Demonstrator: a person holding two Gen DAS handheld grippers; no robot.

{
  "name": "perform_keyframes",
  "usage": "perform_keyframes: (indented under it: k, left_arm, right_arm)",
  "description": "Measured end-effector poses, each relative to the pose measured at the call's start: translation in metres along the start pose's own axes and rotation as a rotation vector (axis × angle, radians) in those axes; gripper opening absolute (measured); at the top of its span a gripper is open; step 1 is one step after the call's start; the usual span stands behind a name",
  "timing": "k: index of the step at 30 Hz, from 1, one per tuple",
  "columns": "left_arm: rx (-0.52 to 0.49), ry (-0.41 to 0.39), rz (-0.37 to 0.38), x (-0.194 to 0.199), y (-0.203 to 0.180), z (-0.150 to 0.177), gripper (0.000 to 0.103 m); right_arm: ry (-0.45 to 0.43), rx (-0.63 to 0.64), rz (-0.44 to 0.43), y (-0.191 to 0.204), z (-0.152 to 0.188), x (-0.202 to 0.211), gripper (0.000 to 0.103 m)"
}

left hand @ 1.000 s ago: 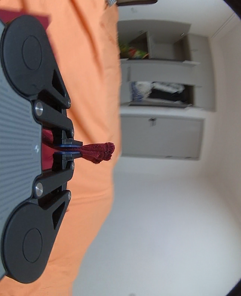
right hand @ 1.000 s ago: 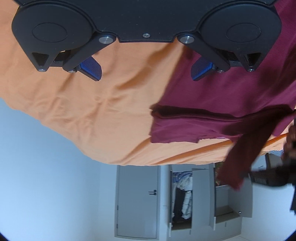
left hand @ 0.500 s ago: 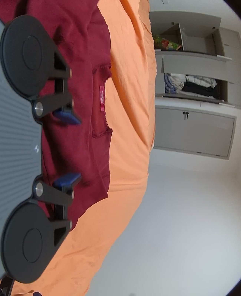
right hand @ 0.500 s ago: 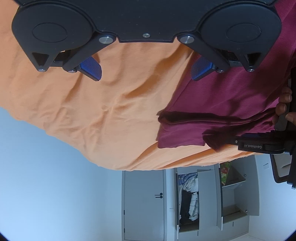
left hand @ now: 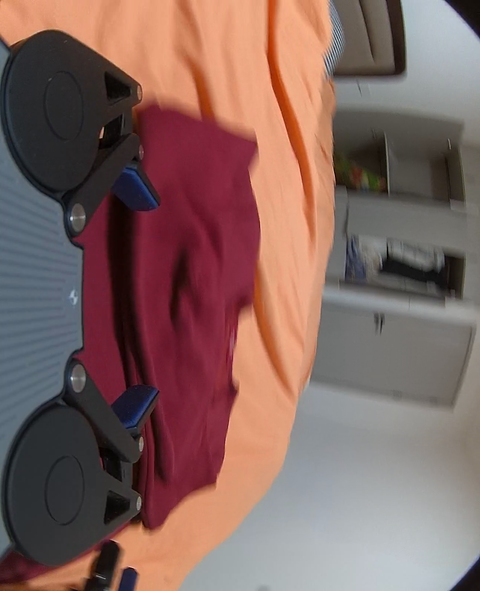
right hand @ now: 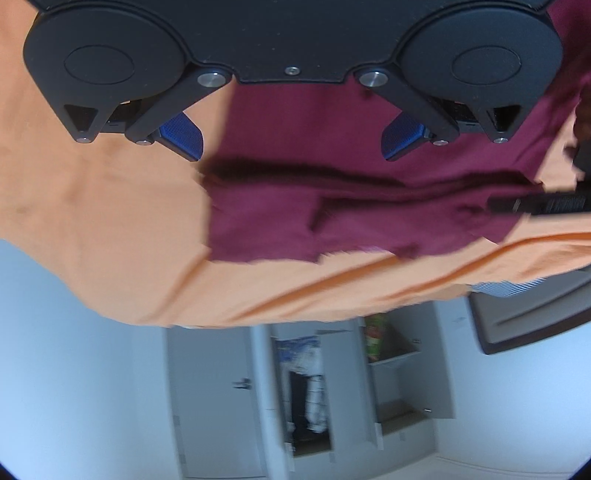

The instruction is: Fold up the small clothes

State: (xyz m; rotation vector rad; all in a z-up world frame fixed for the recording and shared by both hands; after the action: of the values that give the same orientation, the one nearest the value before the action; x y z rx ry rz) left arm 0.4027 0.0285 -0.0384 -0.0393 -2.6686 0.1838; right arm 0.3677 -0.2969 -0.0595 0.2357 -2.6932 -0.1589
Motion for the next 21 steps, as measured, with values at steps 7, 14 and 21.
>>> perform_keyframes:
  k: [7, 14, 21]
  left_arm:
    - [0.073, 0.009, -0.220, 0.024, 0.080, 0.003, 0.103]
    - [0.108, -0.008, -0.268, 0.031, 0.105, 0.000, 0.103]
    - [0.114, -0.018, -0.238, 0.023, 0.103, -0.002, 0.102]
  right_arm:
    - [0.042, -0.134, -0.116, 0.020, -0.030, -0.071, 0.078]
    - [0.105, -0.186, -0.085, 0.020, -0.037, -0.109, 0.025]
    - [-0.044, -0.123, 0.018, 0.003, -0.049, -0.073, 0.012]
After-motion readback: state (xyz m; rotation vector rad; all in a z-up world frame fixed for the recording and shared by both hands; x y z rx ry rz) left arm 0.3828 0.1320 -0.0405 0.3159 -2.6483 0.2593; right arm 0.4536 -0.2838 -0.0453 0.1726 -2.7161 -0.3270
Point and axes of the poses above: each gripper's, at about its wrist camera, not at the fingertips, and x roughly against the way its jaws point, y to its left, z to its underside, the point moved 4 cm from there along -x, roughly the way its jaws point, and after that the axes turned 6 degrees about -y, right-handed, at the moved point
